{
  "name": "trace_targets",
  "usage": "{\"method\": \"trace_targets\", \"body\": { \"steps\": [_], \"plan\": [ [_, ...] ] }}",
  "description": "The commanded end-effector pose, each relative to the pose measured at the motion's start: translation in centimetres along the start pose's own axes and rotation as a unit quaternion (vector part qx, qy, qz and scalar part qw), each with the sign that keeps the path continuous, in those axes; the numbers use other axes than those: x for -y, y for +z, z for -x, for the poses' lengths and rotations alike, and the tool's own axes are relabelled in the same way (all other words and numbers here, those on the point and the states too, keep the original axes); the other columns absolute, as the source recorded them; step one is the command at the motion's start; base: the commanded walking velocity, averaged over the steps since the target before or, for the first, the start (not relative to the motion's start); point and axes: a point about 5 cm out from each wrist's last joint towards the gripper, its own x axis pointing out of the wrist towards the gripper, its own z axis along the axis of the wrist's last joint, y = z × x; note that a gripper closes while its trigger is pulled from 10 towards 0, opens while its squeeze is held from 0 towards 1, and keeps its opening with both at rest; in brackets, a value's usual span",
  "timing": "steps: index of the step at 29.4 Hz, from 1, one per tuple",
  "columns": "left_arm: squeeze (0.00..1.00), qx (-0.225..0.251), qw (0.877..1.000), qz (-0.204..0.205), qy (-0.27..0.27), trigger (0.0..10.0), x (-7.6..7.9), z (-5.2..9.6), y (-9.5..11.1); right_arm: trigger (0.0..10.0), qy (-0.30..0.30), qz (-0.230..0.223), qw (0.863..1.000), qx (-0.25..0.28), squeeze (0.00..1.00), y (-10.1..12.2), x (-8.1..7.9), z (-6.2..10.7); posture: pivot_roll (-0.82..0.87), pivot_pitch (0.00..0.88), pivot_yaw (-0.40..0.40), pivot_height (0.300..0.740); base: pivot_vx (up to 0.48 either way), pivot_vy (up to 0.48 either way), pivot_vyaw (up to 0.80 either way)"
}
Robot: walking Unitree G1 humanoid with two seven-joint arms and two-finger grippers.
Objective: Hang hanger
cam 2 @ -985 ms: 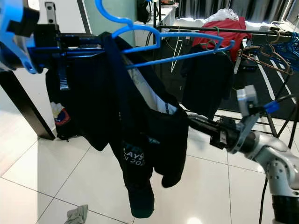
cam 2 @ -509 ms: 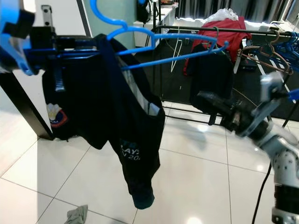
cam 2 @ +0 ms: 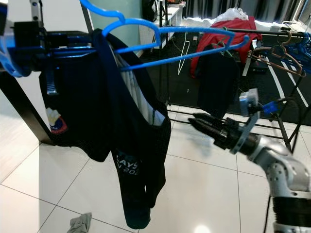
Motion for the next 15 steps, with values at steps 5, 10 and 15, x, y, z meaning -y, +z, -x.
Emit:
{"method": "trace_targets", "body": {
  "steps": [5,10,15],
  "plan": [
    [0.0,0.025,0.999,-0.002,-0.024,7.1,0.6,-1.3,0.8,10.0,0.074,-0.01,0.997,0.026,1.0,0.5,-1.5,-2.3,0.0,0.0,0.008,0.74,0.0,0.0,0.0],
    [0.0,0.029,0.999,0.001,-0.027,7.2,0.9,-1.7,1.0,10.0,0.105,-0.014,0.994,0.034,1.0,0.8,-2.3,-2.8,0.0,0.0,0.007,0.74,0.0,0.0,0.0],
    [0.0,0.032,0.999,0.004,-0.029,7.1,1.0,-1.8,1.0,10.0,0.087,-0.003,0.996,0.008,0.01,0.1,-2.2,-3.1,0.0,0.0,0.008,0.74,0.0,0.0,0.0]
  ]
}}
